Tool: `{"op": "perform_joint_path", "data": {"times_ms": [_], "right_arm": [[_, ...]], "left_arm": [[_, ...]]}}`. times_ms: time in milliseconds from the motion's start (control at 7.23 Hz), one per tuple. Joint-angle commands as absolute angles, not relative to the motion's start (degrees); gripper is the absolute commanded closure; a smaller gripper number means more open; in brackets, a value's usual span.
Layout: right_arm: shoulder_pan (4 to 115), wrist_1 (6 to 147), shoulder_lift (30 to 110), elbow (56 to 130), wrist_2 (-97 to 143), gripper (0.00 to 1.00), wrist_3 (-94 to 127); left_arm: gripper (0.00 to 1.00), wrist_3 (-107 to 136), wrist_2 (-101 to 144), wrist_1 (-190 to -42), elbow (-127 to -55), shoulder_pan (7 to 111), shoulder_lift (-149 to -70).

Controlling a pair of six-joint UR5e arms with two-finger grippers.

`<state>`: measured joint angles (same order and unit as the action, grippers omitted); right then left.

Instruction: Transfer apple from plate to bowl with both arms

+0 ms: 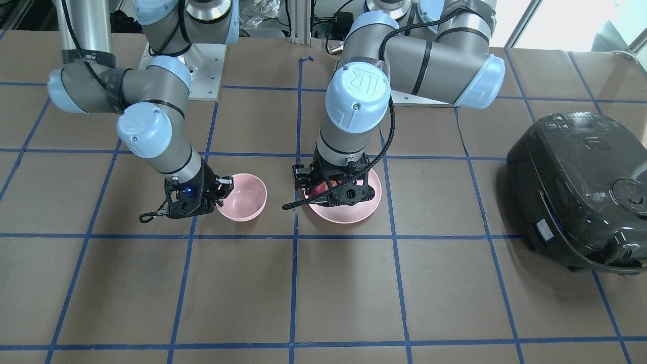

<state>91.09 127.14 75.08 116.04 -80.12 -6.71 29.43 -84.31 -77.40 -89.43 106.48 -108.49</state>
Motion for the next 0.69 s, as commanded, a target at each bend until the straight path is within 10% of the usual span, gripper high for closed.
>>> {"op": "perform_joint_path", "data": {"times_ms": [0,415,553], "right_arm": [[91.1,126.0,75.8,116.6,-80.8,0.55,-6.4],[90.3,122.8,77.9,114.6,-81.4,0.03,-6.2],[89.0,118.1,80.1,112.7,-84.8,0.01,-6.2]], "left_arm": [[1.00,33.6,-84.2,-76.0,-89.5,108.7,-108.9],[1.00,42.2,-81.9,-70.4,-89.5,112.2,-111.5],[1.00,46.2,-81.6,-68.8,-89.5,114.5,-112.7]]}}
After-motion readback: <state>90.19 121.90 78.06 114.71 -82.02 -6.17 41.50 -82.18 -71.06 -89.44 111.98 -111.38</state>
